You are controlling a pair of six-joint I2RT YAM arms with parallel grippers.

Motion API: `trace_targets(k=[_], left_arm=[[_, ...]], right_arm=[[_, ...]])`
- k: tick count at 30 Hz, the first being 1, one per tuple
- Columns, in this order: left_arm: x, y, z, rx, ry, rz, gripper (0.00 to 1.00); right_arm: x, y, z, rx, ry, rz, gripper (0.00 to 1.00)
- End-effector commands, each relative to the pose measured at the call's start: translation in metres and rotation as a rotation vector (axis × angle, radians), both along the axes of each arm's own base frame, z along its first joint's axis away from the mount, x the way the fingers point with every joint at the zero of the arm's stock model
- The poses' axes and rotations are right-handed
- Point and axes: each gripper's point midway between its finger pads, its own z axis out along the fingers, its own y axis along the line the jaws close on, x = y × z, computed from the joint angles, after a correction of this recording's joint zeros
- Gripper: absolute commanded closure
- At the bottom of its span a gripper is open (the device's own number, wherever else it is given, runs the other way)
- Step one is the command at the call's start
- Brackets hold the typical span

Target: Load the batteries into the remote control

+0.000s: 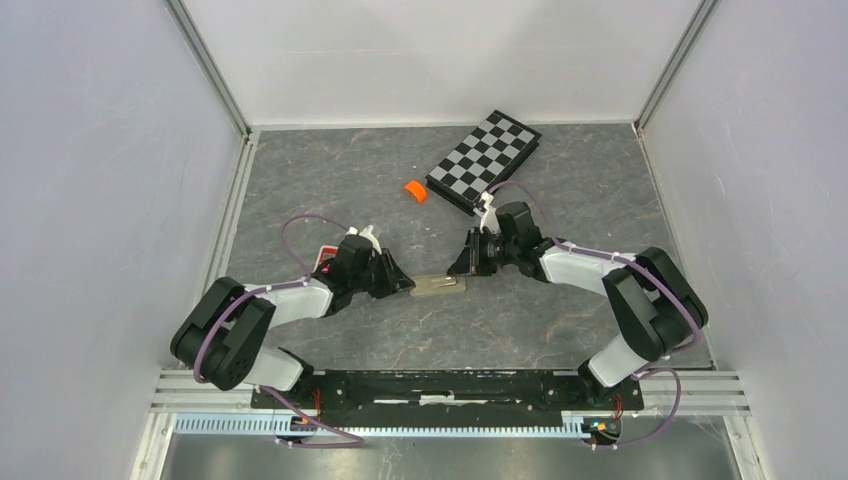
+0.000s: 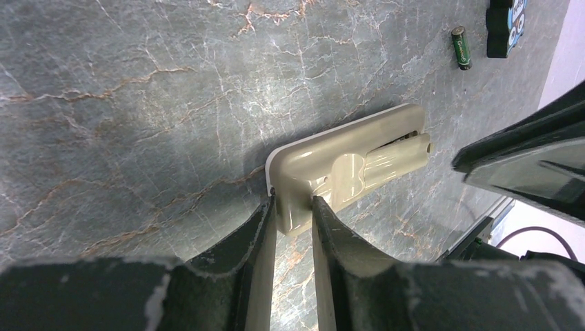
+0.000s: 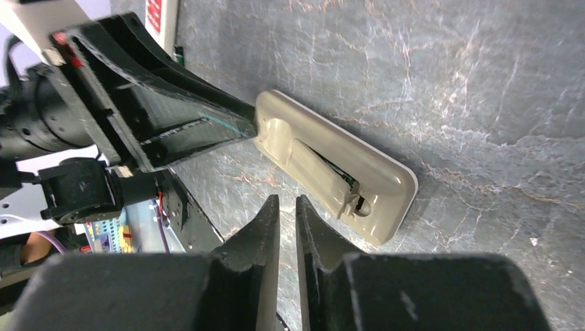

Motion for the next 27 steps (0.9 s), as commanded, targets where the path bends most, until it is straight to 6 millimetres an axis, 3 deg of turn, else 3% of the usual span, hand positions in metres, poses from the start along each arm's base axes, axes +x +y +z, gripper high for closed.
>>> trace_targets(k=[1, 7, 11, 14, 23, 27], left_arm=[[-0.001, 0.011, -0.011, 0.074, 0.005, 0.015, 0.69], [-0.002, 0.011, -0.012, 0.076, 0.010, 0.014, 0.69], [-0.002, 0.012, -0.012, 0.077, 0.008, 0.016, 0.69], [-0.002, 0.012, -0.011, 0.079, 0.005, 0.015, 0.69], [-0.001, 0.013, -0.007, 0.078, -0.004, 0.019, 0.69], [0.000, 0.013, -0.006, 0.082, -0.009, 0.020, 0.69]], right_arm=[[-0.012, 0.005, -0.016, 0.003, 0.049, 0.035, 0.83], [-0.016, -0.014, -0.050, -0.134, 0.088, -0.011, 0.88], [-0.014, -0.022, -0.060, -0.179, 0.084, -0.048, 0.89], [-0.011, -0.019, -0.052, -0.156, 0.066, -0.046, 0.89], [-0.015, 0.012, 0.009, 0.062, -0.043, 0.114, 0.78], [-0.007, 0.013, 0.010, 0.061, -0.059, 0.091, 0.81]])
